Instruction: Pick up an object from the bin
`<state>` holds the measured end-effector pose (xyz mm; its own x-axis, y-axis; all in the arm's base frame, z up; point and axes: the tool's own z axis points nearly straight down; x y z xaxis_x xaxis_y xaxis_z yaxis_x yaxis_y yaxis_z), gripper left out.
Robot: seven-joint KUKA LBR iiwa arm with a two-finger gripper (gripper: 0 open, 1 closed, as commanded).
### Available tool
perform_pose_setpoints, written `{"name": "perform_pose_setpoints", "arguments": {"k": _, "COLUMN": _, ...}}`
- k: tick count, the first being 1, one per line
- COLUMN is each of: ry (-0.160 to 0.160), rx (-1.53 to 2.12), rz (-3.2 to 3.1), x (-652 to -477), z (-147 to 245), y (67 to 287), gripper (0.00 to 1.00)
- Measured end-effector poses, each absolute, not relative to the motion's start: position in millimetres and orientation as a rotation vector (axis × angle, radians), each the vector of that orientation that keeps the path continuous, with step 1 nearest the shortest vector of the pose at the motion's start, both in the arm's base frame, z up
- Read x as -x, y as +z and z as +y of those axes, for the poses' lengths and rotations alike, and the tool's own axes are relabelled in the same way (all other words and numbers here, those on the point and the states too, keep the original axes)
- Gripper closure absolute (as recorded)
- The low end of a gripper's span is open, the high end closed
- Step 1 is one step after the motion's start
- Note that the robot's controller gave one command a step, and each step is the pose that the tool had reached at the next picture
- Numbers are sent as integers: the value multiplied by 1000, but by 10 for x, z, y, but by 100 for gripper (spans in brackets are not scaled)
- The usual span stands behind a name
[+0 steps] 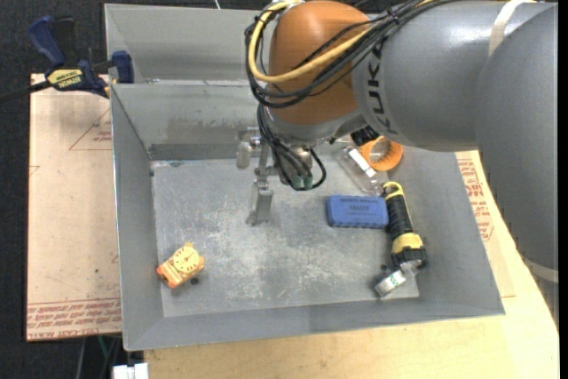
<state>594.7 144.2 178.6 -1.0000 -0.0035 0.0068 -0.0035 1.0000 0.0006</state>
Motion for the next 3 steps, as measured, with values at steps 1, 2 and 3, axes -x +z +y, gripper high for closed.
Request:
{"name": "perform_pose_setpoints", "arguments": {"k": 1, "ry": -2, "rx": -1, "rz": -3142, "x": -5966, "z": 1434, "y": 1831, "gripper": 0}}
{"name": "perform_pose_setpoints", "arguments": {"k": 2, "ry": -4, "rx": -546, "rz": -3095, "x": -5436, "z": 2114, "y": 809, "gripper": 0}}
{"name": "perform_pose_setpoints", "arguments": {"k": 3, "ry": -3, "rx": -427, "rz": -3124, "x": -5500, "z": 2042, "y": 1393, "gripper": 0}}
